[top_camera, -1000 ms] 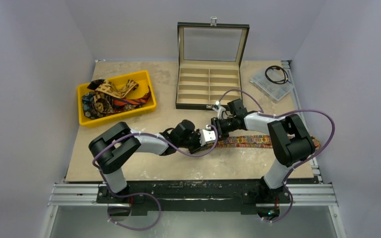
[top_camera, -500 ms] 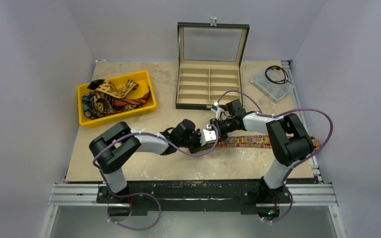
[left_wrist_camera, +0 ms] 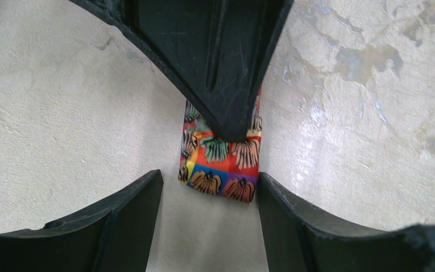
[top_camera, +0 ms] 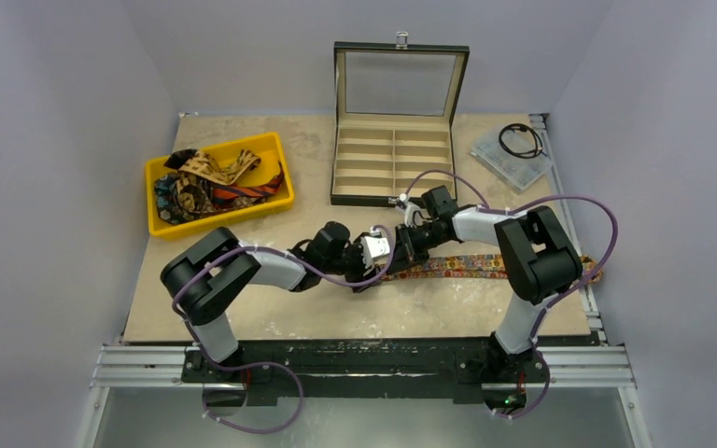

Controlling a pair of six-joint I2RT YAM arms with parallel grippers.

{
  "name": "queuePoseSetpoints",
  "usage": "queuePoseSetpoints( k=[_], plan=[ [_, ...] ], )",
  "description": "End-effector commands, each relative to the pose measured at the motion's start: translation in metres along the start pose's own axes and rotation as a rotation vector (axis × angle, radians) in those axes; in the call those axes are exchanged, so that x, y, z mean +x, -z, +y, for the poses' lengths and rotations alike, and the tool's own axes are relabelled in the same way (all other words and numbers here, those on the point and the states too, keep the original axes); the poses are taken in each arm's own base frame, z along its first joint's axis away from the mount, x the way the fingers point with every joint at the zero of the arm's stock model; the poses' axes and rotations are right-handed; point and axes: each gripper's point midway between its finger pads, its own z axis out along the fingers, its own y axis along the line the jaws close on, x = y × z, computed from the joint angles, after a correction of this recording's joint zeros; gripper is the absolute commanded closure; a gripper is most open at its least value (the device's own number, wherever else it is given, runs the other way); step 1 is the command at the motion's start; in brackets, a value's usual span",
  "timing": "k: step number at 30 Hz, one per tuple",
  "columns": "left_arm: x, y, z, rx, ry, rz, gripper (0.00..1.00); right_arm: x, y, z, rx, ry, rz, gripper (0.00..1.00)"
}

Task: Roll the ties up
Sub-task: Roll the tie at the center of the board.

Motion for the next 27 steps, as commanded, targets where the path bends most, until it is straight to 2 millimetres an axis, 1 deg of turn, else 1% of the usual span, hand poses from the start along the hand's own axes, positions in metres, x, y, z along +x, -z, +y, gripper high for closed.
queuePoseSetpoints(
  k=[1, 6, 11, 14, 16, 19, 20, 21, 24, 25, 27],
  plan=[
    [0.014, 0.010, -0.012, 0.045, -0.001, -0.010, 0.37, 0.002, -0.003, -0.033, 0.164, 0.021, 0.022, 1.00],
    [0.017, 0.006, -0.007, 0.027, -0.054, -0.015, 0.36, 0.003, -0.003, -0.035, 0.169, 0.013, 0.039, 1.00],
    [0.011, -0.007, -0.005, 0.023, -0.091, -0.052, 0.35, 0.011, -0.004, -0.038, 0.169, 0.011, 0.054, 1.00],
    [0.009, -0.015, -0.009, 0.042, -0.099, -0.065, 0.37, 0.012, -0.006, -0.038, 0.158, 0.014, 0.062, 1.00],
    [0.010, -0.019, -0.013, 0.057, -0.101, -0.059, 0.41, 0.010, -0.006, -0.035, 0.138, 0.024, 0.057, 1.00],
    [0.013, -0.020, -0.013, 0.037, -0.111, -0.019, 0.63, 0.006, -0.003, -0.025, 0.104, 0.049, 0.035, 0.99],
    [0.014, -0.018, -0.012, 0.030, -0.094, -0.003, 0.68, 0.003, -0.001, -0.019, 0.084, 0.061, 0.021, 0.91],
    [0.016, -0.015, -0.012, 0.028, -0.076, 0.020, 0.72, 0.001, 0.003, -0.014, 0.073, 0.066, 0.007, 0.80],
    [0.022, -0.005, -0.019, 0.047, -0.051, 0.061, 0.75, -0.004, 0.013, 0.001, 0.045, 0.085, -0.035, 0.55],
    [0.024, -0.003, -0.021, 0.047, -0.042, 0.069, 0.76, -0.006, 0.016, 0.007, 0.039, 0.091, -0.049, 0.50],
    [0.030, -0.001, -0.020, 0.038, -0.028, 0.096, 0.76, -0.007, 0.023, 0.017, 0.021, 0.103, -0.079, 0.47]
  ],
)
